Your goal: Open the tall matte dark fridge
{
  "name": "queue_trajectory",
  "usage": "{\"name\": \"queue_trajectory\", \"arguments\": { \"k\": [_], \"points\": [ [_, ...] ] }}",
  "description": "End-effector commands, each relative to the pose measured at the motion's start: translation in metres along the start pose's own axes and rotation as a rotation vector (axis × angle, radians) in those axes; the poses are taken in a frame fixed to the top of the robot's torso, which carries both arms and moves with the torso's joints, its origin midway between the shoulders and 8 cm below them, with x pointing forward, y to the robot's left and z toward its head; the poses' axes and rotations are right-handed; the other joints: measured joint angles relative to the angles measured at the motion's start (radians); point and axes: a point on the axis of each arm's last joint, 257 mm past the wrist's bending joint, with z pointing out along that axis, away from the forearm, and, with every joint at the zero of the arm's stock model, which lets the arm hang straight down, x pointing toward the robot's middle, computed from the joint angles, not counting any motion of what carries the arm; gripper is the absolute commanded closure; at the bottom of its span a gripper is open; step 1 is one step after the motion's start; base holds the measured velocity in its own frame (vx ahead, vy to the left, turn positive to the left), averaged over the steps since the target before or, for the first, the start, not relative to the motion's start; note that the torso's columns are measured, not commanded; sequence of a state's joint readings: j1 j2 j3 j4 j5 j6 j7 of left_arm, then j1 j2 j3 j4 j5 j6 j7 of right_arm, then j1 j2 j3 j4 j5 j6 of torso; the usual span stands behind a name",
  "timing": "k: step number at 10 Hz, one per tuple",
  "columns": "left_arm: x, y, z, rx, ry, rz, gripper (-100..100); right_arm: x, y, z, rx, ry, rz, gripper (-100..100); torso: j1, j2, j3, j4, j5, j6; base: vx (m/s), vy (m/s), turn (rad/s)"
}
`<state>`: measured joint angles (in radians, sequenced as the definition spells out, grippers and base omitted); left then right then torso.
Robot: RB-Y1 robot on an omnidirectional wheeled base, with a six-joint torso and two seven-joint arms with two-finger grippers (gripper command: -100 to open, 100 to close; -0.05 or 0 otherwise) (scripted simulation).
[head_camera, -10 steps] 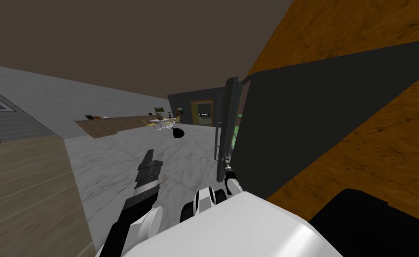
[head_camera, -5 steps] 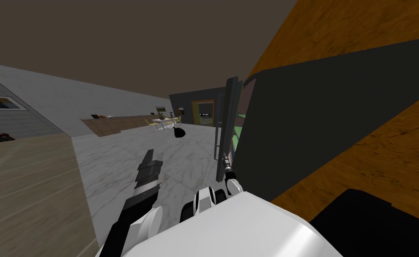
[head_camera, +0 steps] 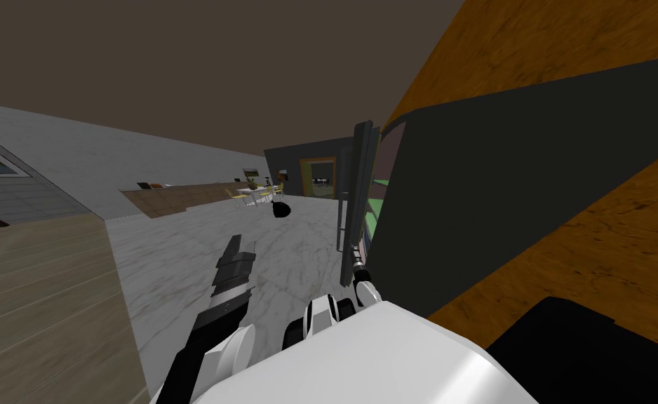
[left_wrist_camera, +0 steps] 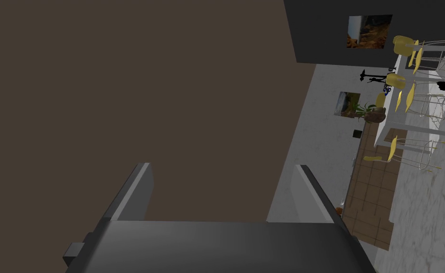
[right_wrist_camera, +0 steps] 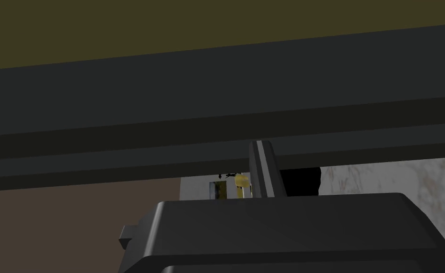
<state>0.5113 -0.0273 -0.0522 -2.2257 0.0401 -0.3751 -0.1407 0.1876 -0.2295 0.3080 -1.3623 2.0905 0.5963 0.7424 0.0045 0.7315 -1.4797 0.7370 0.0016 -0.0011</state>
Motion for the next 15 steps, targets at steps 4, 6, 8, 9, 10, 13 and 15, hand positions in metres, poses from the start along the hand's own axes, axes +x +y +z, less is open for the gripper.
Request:
{"name": "queue_trajectory", "arguments": {
  "k": [4, 6, 8, 9, 10, 13, 15],
  "points": [
    [0.000, 0.000, 0.000, 0.000, 0.000, 0.000, 0, 0.025, -0.004, 0.010, 0.007, 0.080, -0.001, 100, -0.010, 0.002, 0.001, 0.003, 0.000, 0.004, 0.158, 0.214, -0.056],
    [0.000, 0.000, 0.000, 0.000, 0.000, 0.000, 0, 0.042, -0.006, 0.014, 0.008, 0.131, 0.000, 100, -0.011, 0.002, 0.002, 0.004, 0.000, 0.003, 0.190, 0.221, -0.065],
    [0.000, 0.000, 0.000, 0.000, 0.000, 0.000, 0, 0.050, -0.006, 0.016, 0.008, 0.156, 0.000, 100, -0.011, 0.001, 0.000, 0.004, 0.001, 0.003, 0.178, 0.225, -0.064],
    [0.000, 0.000, 0.000, 0.000, 0.000, 0.000, 0, 0.058, -0.007, 0.017, 0.007, 0.182, 0.001, 100, -0.010, 0.003, 0.002, 0.003, 0.000, 0.003, 0.187, 0.223, -0.087],
    [0.000, 0.000, 0.000, 0.000, 0.000, 0.000, 0, 0.058, -0.007, 0.017, 0.007, 0.182, 0.001, 100, -0.011, 0.003, 0.002, 0.005, 0.001, 0.005, 0.170, 0.197, -0.041],
    [0.000, 0.000, 0.000, 0.000, 0.000, 0.000, 0, 0.074, -0.007, 0.019, 0.005, 0.233, 0.003, 100, -0.005, 0.006, 0.003, 0.002, 0.000, 0.002, 0.161, 0.225, -0.073],
    [0.000, 0.000, 0.000, 0.000, 0.000, 0.000, 0, 0.079, -0.013, 0.023, 0.016, 0.248, 0.001, -100, -0.012, 0.012, 0.007, 0.002, -0.003, 0.001, 0.070, 0.067, -0.047]
  ]
}}
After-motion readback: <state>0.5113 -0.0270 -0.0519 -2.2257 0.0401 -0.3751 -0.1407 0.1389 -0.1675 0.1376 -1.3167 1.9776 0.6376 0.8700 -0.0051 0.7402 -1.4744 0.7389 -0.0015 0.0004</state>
